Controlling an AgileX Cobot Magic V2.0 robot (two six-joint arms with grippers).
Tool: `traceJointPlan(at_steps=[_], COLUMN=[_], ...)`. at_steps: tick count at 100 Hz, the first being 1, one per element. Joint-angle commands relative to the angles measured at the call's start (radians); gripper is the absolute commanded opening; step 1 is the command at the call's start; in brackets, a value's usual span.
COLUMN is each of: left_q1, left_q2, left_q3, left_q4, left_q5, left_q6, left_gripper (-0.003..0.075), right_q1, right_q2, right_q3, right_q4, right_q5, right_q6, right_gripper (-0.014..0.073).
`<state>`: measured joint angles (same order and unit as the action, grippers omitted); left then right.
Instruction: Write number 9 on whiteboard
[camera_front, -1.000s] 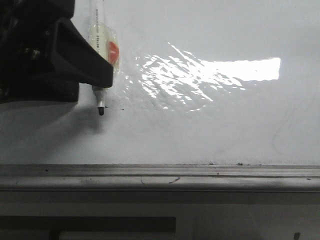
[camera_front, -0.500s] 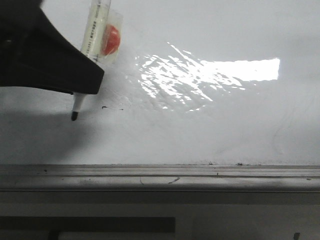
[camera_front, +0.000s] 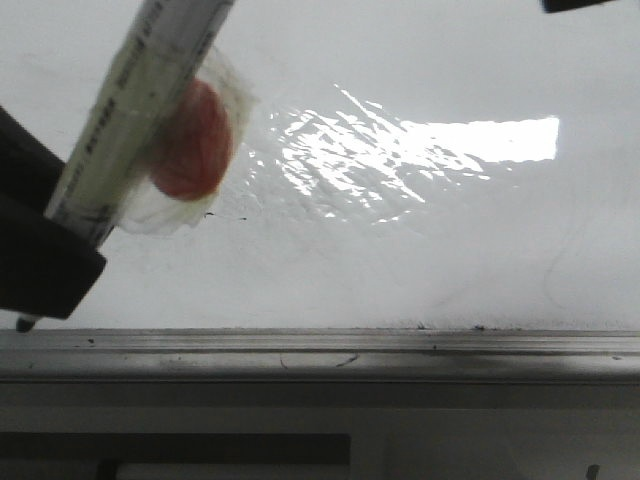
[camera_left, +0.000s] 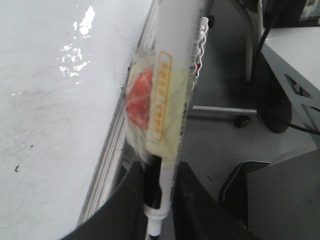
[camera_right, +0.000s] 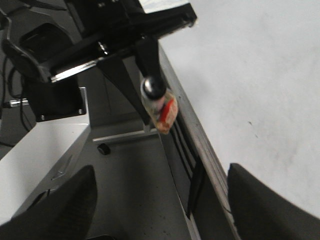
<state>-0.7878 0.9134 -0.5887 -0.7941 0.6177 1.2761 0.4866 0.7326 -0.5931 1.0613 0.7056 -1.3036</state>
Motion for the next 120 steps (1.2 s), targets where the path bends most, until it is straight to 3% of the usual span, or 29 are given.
traceJointPlan(at_steps=[1,25,53,65,82,100,109,114,120], left_q1=[-0.002,-0.002,-0.002,-0.002,-0.002,0.000,0.001,0.001,0.001], left_q2=[-0.013,-0.013,-0.013,-0.013,-0.013,-0.015,-0.038,-0.068,-0.109], left_q3=[-0.034,-0.034,-0.034,-0.034,-0.034,-0.034,-0.034,-0.034,-0.034], left_q4=[-0.068,-0.070,-0.074,-0.074,-0.075,-0.127,-0.161,-0.159,-0.147], left_q5=[-0.002,-0.002,-0.002,-0.002,-0.002,-0.020,-0.028,-0.028,-0.028], left_q6=[0.054,0.074,0.074,0.074,0.074,0.064,0.023,-0.029,-0.099], left_gripper=[-0.0020,-0.0020,-0.0020,-0.0020,-0.0020,-0.0013,0.0095,0.0205,0.0363], right_q1=[0.029,0.134,0.261,0.273,0.273,0.273,0.271,0.271,0.271], right_q2=[0.055,0.179,0.323,0.349,0.356,0.356,0.354,0.354,0.354], right_q3=[-0.033,-0.091,-0.153,-0.153,-0.153,-0.153,-0.161,-0.189,-0.245], right_q4=[0.156,0.229,0.244,0.270,0.270,0.270,0.223,0.085,-0.182], right_q5=[-0.035,-0.037,-0.169,-0.187,-0.177,-0.172,-0.172,-0.153,-0.086], right_q6=[-0.121,-0.219,-0.222,-0.222,-0.222,-0.203,-0.134,0.017,0.266], right_gripper=[0.0480,0.0480,0.0470,0.0328,-0.0071,-0.0060,-0.0060,-0.0060,-0.0060])
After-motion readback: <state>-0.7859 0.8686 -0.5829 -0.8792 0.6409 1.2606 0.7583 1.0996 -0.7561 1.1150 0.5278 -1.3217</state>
